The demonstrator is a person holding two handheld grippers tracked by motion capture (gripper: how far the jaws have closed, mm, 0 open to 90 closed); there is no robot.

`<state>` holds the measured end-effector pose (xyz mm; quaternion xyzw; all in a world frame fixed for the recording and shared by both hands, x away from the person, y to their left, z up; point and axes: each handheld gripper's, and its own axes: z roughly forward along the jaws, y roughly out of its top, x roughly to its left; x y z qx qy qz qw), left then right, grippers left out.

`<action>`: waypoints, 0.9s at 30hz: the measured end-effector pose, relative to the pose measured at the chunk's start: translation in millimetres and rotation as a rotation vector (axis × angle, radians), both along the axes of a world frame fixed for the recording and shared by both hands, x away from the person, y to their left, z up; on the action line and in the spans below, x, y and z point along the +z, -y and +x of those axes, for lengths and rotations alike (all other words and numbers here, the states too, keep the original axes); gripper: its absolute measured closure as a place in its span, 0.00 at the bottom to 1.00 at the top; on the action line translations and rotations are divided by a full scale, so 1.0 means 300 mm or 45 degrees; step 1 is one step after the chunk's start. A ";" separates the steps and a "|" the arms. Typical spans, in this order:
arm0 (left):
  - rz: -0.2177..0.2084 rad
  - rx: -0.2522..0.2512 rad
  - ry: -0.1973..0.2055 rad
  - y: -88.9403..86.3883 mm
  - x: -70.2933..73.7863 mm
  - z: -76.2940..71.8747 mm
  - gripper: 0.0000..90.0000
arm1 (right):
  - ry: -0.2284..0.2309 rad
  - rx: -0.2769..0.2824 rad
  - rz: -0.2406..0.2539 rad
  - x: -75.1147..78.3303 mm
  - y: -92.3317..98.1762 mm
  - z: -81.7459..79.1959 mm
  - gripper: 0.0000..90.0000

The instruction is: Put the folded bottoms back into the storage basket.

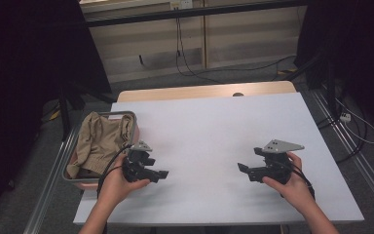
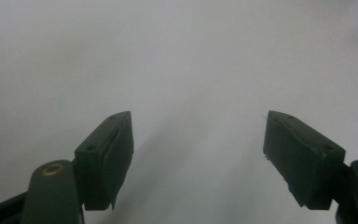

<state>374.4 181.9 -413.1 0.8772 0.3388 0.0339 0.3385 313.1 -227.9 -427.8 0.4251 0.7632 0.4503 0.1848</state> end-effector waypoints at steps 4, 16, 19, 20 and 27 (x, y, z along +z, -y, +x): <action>-0.004 -0.004 0.004 -0.009 -0.003 -0.011 0.26 | -0.003 -0.002 -0.001 -0.001 0.010 -0.009 0.17; -0.016 -0.020 0.000 -0.018 -0.023 -0.034 0.24 | -0.014 0.007 -0.028 -0.013 0.035 -0.031 0.17; -0.019 -0.018 0.001 -0.025 -0.028 -0.040 0.23 | -0.019 0.002 -0.032 -0.016 0.045 -0.042 0.17; -0.019 -0.020 -0.002 -0.027 -0.029 -0.043 0.23 | -0.022 0.001 -0.036 -0.018 0.050 -0.045 0.17; -0.030 -0.028 -0.002 -0.040 -0.037 -0.062 0.22 | -0.039 -0.004 -0.057 -0.033 0.077 -0.071 0.17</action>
